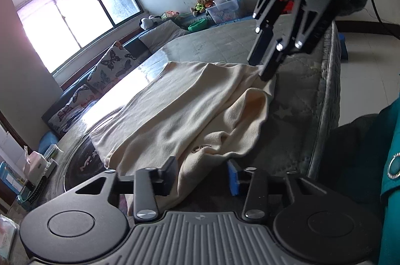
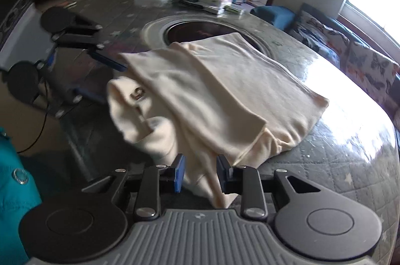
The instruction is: Fold clothes
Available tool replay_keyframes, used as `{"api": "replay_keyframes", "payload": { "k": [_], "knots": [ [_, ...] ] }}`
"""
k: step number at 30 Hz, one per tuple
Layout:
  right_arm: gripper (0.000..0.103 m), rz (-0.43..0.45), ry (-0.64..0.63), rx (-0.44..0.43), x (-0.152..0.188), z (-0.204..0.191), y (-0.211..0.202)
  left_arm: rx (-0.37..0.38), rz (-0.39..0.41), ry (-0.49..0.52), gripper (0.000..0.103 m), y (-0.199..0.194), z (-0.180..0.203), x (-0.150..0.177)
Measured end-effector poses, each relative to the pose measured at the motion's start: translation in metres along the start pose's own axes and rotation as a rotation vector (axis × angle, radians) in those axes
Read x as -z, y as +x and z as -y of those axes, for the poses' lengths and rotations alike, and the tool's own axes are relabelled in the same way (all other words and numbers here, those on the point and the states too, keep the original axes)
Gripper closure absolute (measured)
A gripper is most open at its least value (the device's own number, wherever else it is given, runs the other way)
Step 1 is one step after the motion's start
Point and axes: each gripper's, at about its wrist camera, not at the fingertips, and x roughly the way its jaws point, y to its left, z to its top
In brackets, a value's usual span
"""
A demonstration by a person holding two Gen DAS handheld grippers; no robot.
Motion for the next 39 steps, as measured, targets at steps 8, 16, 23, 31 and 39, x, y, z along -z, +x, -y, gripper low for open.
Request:
{"api": "replay_keyframes", "payload": {
  "k": [8, 16, 23, 31, 39],
  "knots": [
    [0.064, 0.007, -0.161, 0.0, 0.007, -0.028, 0.003, -0.023, 0.038, -0.16, 0.093, 0.003, -0.029, -0.011],
    [0.064, 0.07, -0.193, 0.031, -0.007, -0.025, 0.022, -0.022, 0.054, -0.27, 0.094, 0.014, -0.055, -0.025],
    [0.082, 0.068, -0.101, -0.019, -0.021, -0.006, 0.046, -0.004, 0.036, -0.278, 0.09, 0.014, -0.059, -0.019],
    [0.093, 0.078, 0.021, -0.057, -0.029, 0.012, 0.037, -0.053, 0.016, -0.167, 0.065, -0.001, -0.037, -0.001],
    [0.093, 0.103, 0.043, -0.022, -0.035, 0.017, 0.028, -0.114, -0.022, -0.066, 0.081, 0.01, -0.033, 0.014]
  ]
}}
